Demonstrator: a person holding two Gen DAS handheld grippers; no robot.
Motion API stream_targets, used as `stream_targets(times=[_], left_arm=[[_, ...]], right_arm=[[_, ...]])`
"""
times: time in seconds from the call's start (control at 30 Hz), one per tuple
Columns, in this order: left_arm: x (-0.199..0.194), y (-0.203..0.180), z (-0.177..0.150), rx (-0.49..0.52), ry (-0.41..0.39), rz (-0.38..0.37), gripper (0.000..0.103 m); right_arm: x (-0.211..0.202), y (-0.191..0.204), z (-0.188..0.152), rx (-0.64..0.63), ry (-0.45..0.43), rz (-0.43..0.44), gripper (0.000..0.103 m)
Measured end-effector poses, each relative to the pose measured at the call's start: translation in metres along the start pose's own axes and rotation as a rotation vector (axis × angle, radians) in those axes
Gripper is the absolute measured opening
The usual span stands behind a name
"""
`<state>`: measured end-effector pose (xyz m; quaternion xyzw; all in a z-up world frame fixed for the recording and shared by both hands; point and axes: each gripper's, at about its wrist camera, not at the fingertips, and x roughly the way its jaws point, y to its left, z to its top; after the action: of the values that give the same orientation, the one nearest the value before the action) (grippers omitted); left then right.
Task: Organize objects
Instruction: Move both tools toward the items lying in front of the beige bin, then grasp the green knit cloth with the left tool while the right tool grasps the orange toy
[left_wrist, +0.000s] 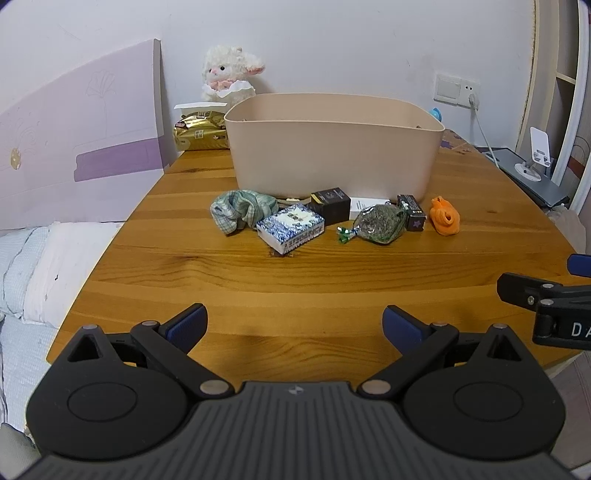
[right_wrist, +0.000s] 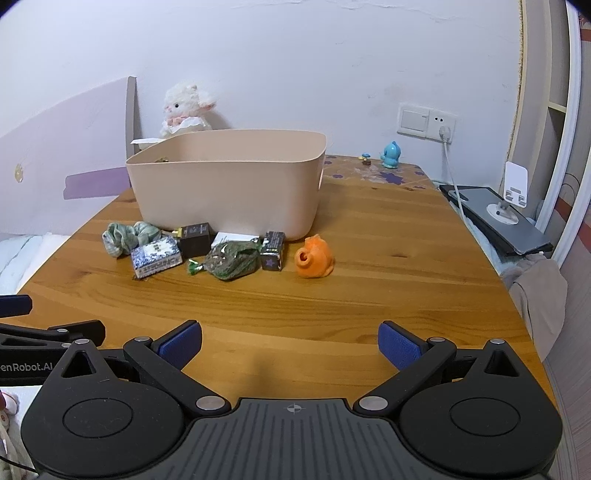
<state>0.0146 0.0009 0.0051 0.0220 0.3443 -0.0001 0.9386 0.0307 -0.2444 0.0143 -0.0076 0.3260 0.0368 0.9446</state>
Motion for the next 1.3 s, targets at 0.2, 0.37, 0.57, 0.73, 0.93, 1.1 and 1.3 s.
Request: stream_targets(times=[0.2,0.37,0.57,0.73,0.93,1.1,1.3], left_arm=[[0.009,0.002,0.010,0.004,0.004,0.007,0.101],[0.019,0.007,0.019,0.000,0.014,0.017,0.101],[0.034,0.018,0.031,-0.001,0.028,0.032,0.101],[0.048,0.021,0.039,0.023,0.032,0.036,0.101],[0.071,0.030,0.052,0.033,0.049,0.038,0.101],[0.091,0.042,0.065,0.018,0.054,0.042,0.101],[0.120,0.057,0.074,0.026,0.057,0.058,0.101]], right_arm=[[0.007,-0.001,0.009,0.004,-0.002,-0.001,0.103],[0.017,-0.001,0.019,0.007,0.003,0.000,0.103],[0.034,-0.002,0.028,0.017,0.014,-0.005,0.103],[0.051,-0.003,0.034,0.025,0.033,-0.013,0.103],[0.072,-0.006,0.045,0.048,0.056,-0.026,0.103],[0.093,-0.010,0.053,0.059,0.077,-0.053,0.103],[0.119,-0.018,0.060,0.077,0.111,-0.071,0.103]])
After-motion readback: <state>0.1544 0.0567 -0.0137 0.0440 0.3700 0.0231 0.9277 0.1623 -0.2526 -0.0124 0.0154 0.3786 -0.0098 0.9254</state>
